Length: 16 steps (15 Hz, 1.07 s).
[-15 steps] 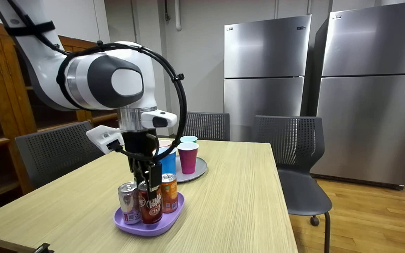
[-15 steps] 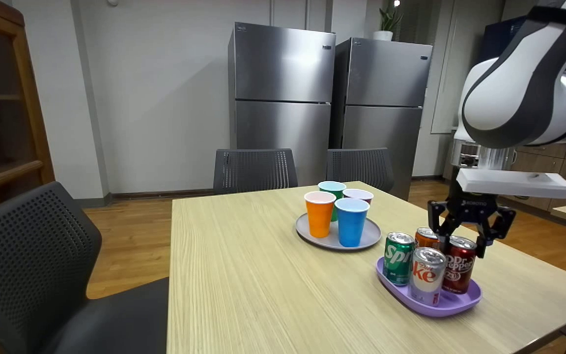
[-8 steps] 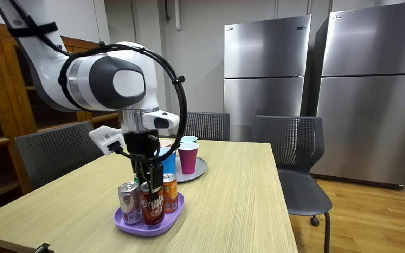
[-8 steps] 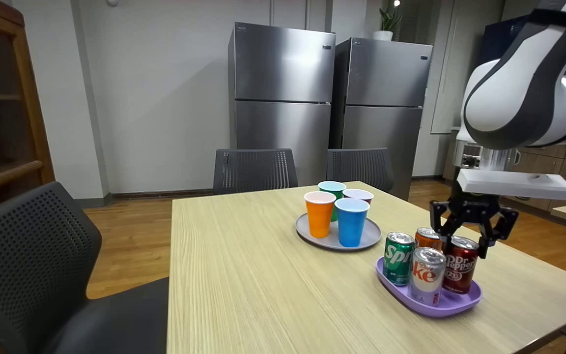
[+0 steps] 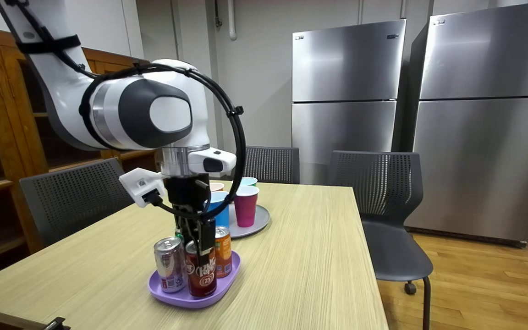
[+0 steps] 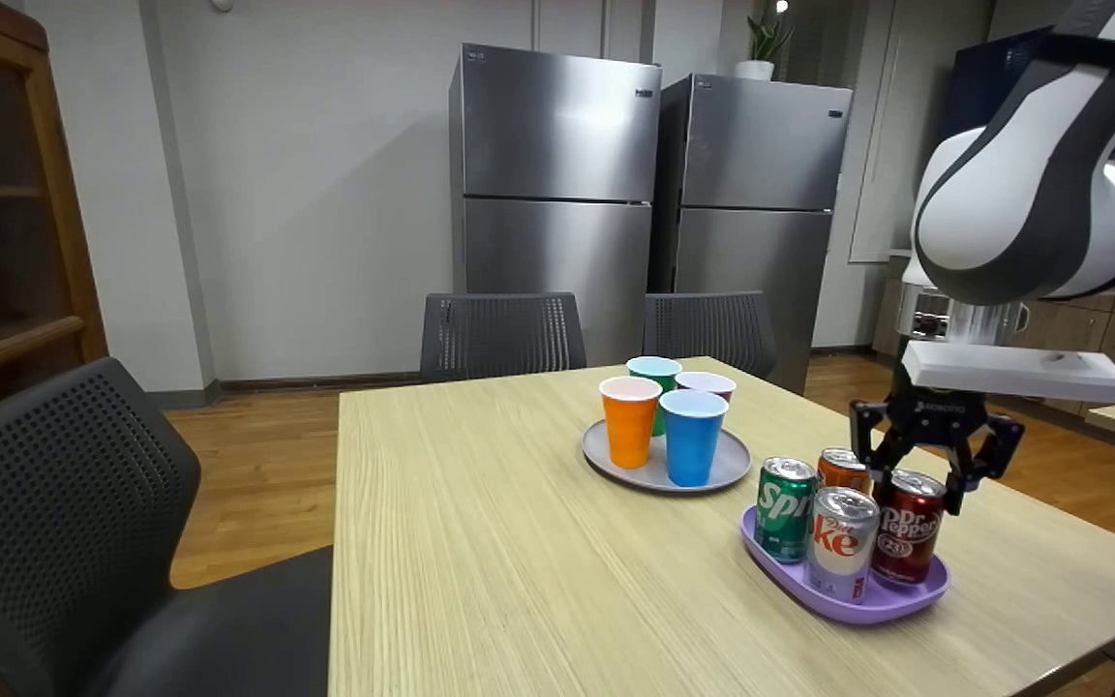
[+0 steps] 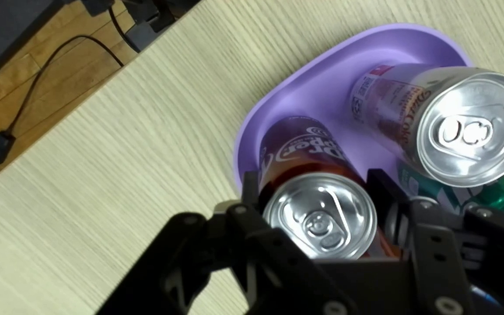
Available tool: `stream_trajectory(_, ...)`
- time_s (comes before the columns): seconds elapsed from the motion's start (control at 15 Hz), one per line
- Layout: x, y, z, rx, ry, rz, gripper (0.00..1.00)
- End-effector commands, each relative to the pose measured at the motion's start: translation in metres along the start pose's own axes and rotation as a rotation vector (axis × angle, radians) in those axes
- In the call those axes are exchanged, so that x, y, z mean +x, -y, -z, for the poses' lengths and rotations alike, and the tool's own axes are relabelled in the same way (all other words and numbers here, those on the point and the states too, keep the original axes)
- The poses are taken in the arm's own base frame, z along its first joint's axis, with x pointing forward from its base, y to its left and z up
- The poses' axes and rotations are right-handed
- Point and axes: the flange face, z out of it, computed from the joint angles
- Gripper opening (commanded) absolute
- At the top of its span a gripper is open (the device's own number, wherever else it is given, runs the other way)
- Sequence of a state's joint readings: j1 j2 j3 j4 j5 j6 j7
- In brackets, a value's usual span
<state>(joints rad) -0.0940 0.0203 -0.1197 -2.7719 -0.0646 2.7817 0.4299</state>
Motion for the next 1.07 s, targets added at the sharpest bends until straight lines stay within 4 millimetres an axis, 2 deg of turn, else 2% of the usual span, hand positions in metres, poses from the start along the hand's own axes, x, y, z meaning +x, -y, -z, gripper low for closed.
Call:
stream_trajectory(0.0,0.002,0.001,0.001,0.006,-0.019,-0.022,0.38)
stream_trajectory(0.2,0.002,0.0,0.0,0.005,-0.015,-0.023,0.38)
stream_trajectory(0.27,0.002,0.0,-0.001,0.005,-0.014,-0.023,0.76)
stream_trajectory(0.33,0.002,0.0,-0.001,0.004,-0.014,-0.023,0.89)
stream_trajectory(0.4,0.002,-0.001,0.0,0.005,-0.016,-0.025,0.96)
stream_trajectory(0.53,0.002,-0.002,0.001,0.007,-0.018,-0.028,1.0)
stream_trajectory(1.0,0.006,-0.007,0.012,0.019,-0.049,-0.034,1.0)
